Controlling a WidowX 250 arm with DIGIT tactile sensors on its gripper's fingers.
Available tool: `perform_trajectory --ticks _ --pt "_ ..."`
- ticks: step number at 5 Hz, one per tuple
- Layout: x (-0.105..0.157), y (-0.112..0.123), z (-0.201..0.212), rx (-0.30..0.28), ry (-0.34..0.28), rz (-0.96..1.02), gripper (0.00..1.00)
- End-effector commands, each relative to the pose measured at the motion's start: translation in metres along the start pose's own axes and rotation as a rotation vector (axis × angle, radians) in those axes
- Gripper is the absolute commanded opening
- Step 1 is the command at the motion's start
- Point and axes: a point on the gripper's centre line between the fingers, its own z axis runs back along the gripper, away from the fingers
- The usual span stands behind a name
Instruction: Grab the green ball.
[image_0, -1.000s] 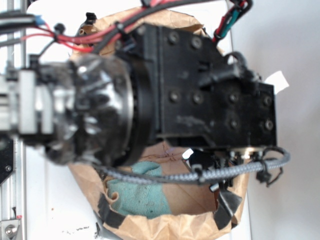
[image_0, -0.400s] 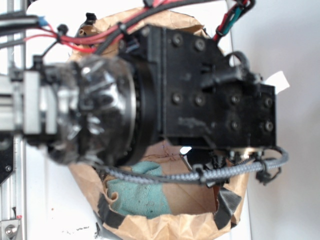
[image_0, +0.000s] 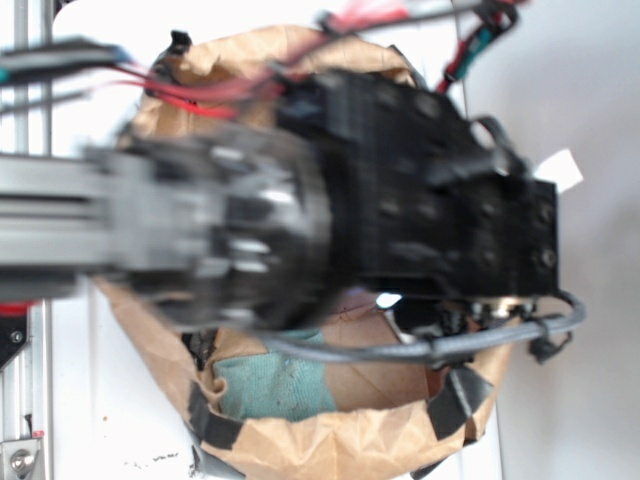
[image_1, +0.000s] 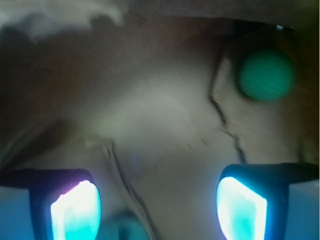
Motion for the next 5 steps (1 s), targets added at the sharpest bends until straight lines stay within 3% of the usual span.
perform_trajectory --ticks 1,2,5 --pt "0.013 0.031 0.031 -0.167 -0.137 -0.075 1.0" --pt "0.019 0.051 0.039 -0.198 -0.154 -0.07 1.0" --pt "0.042 0.07 -0.002 -0.089 -0.247 0.012 1.0"
